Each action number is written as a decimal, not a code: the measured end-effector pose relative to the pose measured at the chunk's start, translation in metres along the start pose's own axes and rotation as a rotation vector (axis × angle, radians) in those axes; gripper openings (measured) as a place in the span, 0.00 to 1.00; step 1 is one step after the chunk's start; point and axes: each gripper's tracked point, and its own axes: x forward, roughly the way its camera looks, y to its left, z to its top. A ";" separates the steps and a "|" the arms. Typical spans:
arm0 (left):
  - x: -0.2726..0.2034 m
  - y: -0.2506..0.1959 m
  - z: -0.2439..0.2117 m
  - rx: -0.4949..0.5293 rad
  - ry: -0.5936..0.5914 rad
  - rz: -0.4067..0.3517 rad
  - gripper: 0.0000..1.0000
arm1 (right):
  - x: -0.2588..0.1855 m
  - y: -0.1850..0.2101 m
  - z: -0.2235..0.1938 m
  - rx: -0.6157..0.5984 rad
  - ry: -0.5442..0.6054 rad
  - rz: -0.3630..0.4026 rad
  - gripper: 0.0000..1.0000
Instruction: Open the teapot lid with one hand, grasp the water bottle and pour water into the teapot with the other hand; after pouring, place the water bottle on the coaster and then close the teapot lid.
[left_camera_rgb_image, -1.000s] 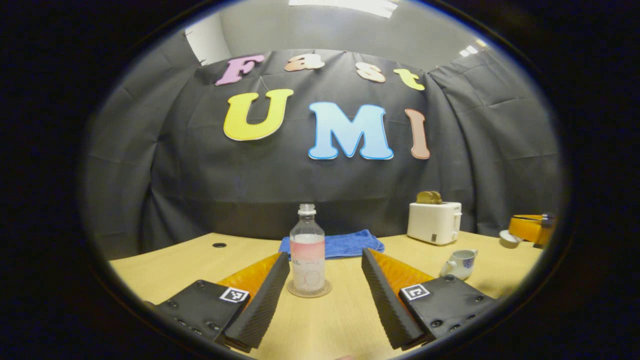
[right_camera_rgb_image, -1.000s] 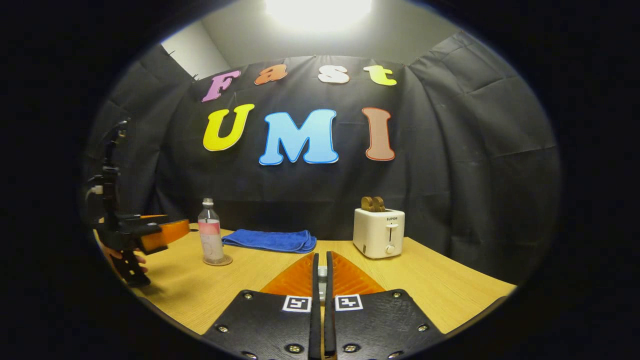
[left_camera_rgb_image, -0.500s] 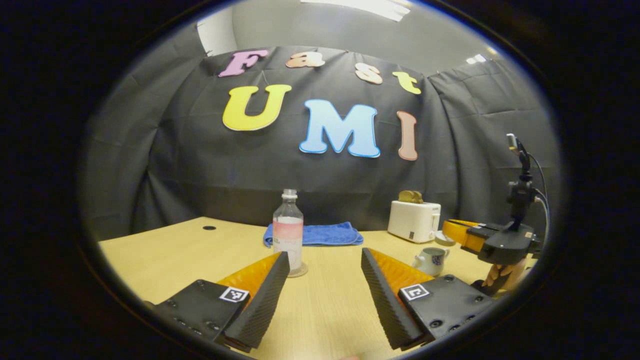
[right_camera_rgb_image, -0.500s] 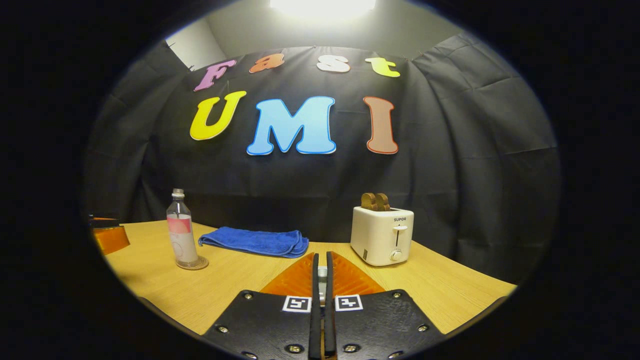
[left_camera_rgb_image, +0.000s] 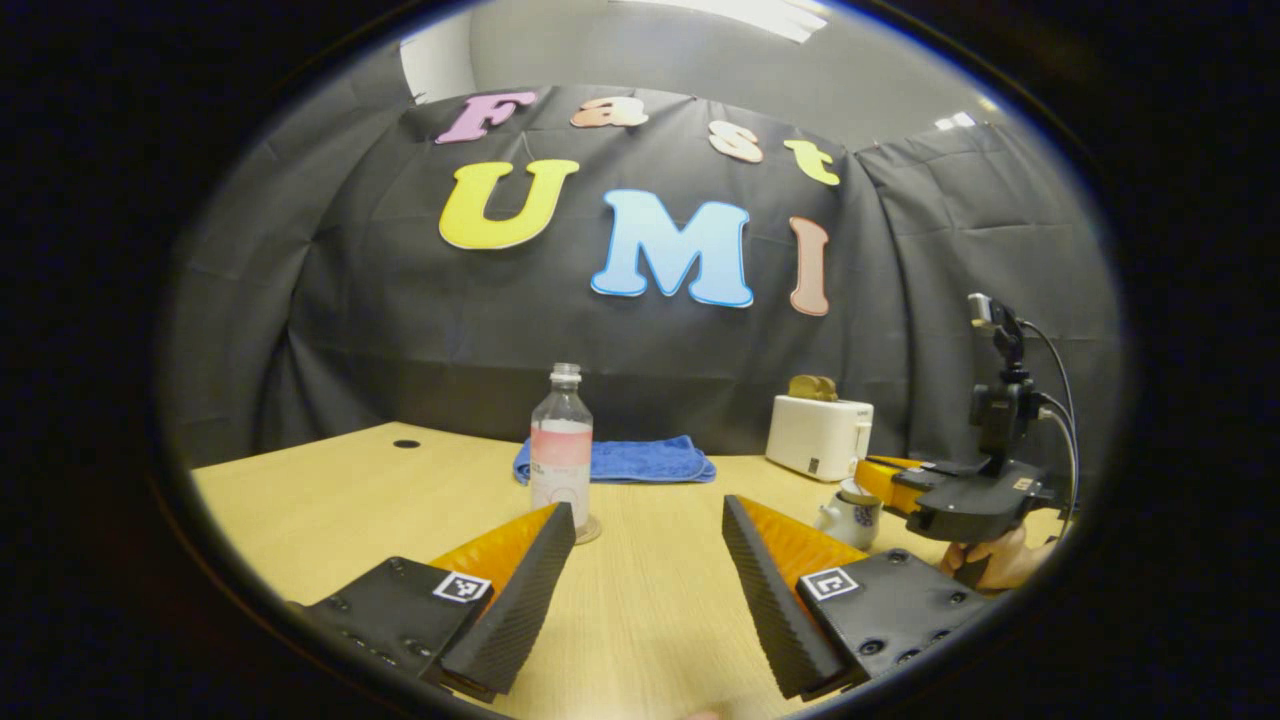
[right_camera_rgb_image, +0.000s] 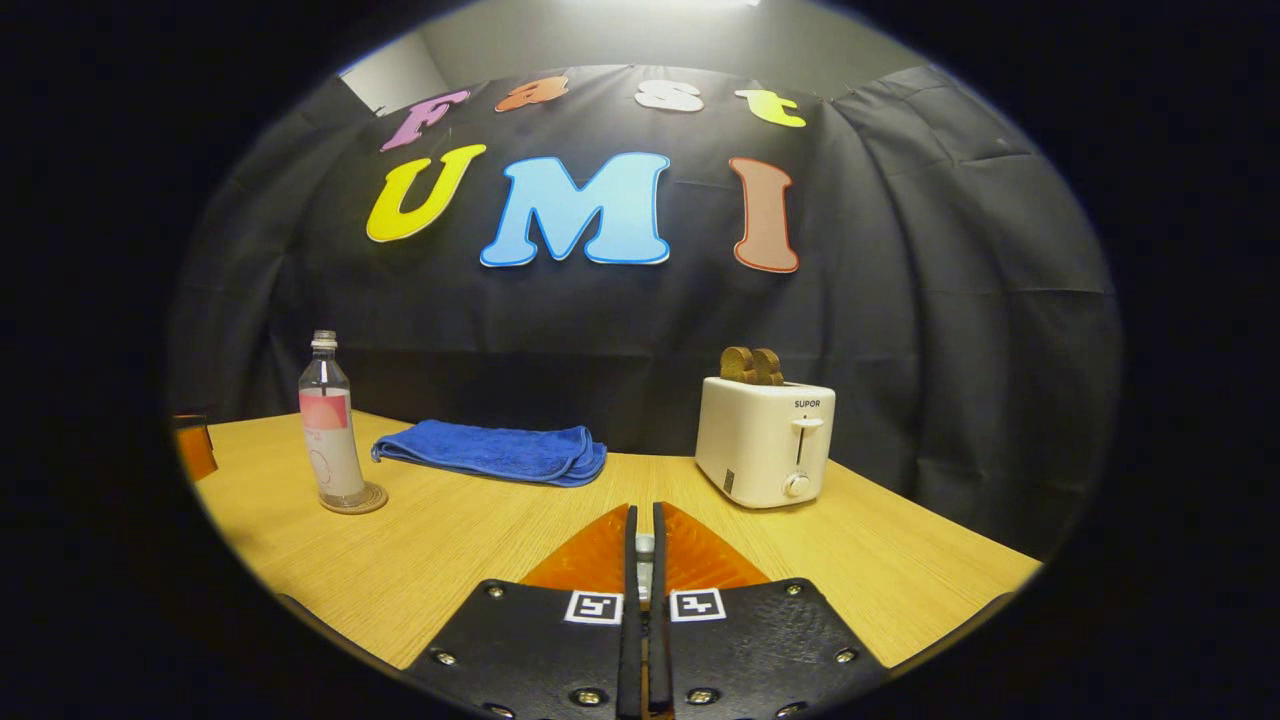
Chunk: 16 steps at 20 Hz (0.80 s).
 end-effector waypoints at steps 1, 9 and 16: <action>-0.001 -0.001 0.002 0.002 -0.003 -0.001 1.00 | 0.001 0.001 -0.001 0.001 0.005 -0.001 0.03; -0.006 0.004 0.011 0.036 -0.018 0.009 1.00 | 0.003 0.006 -0.005 -0.005 0.041 -0.004 0.09; -0.014 0.006 0.013 0.047 -0.020 0.017 1.00 | -0.021 0.010 0.016 -0.042 0.004 0.013 0.29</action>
